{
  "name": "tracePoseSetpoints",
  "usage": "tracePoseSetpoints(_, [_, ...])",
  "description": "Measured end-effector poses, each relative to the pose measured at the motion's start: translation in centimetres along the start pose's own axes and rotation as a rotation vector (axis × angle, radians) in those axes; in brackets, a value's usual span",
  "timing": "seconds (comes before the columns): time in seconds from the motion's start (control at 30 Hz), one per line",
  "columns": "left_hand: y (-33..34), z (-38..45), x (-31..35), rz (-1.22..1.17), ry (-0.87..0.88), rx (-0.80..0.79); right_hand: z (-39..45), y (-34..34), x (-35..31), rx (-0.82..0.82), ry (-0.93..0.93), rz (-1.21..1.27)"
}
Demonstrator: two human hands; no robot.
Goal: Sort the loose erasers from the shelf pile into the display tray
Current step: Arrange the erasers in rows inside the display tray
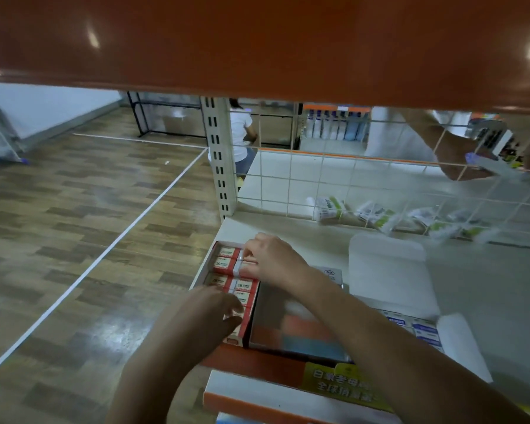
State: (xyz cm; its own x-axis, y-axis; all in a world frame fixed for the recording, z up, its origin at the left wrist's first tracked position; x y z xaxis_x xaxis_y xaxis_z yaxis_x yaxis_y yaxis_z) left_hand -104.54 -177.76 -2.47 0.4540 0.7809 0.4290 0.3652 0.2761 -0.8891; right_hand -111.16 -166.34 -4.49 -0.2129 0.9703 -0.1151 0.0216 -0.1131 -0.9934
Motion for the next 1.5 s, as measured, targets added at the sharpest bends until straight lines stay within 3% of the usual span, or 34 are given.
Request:
tracePoseSetpoints(0.13, [-1.8,4.4,3.2,0.126,0.11,0.087,-1.7,-2.3,2.8,0.093,0.008,-0.002])
tracePoseSetpoints(0.33, [-0.1,12.0,12.4,0.274,0.263,0.168,-8.2,-5.5,14.2,0.165,0.261,-0.202])
tracePoseSetpoints(0.47, [3.4,15.6,21.5,0.38,0.419,0.109,-15.5,-6.6,23.6,0.11,0.508,-0.272])
tracePoseSetpoints(0.63, [9.3,17.6,34.3,0.348,0.6,0.01,-26.8,-7.1,33.5,0.039,0.754,-0.254])
tracePoseSetpoints(0.93, [21.6,18.7,54.1,0.227,0.791,-0.144,-45.5,-6.5,46.5,-0.024,1.039,-0.193])
tracePoseSetpoints(1.17, [28.1,20.6,63.3,0.175,0.759,-0.168,-57.0,-6.5,53.4,0.066,1.147,-0.093])
tracePoseSetpoints(1.27, [29.3,22.1,65.2,0.085,0.715,-0.15,-60.4,-6.3,55.9,0.074,1.261,-0.073])
tracePoseSetpoints(1.4, [30.4,24.5,66.4,0.038,0.619,-0.075,-62.3,-5.6,58.8,0.176,1.297,-0.096])
tracePoseSetpoints(1.5, [30.7,25.6,67.0,-0.016,0.587,-0.039,-62.6,-5.2,59.8,0.162,1.324,-0.11])
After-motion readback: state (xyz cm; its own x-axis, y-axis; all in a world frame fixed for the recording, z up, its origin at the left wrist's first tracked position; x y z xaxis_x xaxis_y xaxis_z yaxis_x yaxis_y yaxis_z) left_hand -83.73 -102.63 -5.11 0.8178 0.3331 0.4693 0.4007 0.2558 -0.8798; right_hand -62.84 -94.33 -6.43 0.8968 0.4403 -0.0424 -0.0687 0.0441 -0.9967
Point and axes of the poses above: each hand's wrist, its own z-axis towards the middle knuckle, its own y-axis out of the palm, x = y × z, the point moved 5 cm from there along z, towards the middle knuckle, and after that the axes turned 13 degrees about -z, right-handed, at the moved point
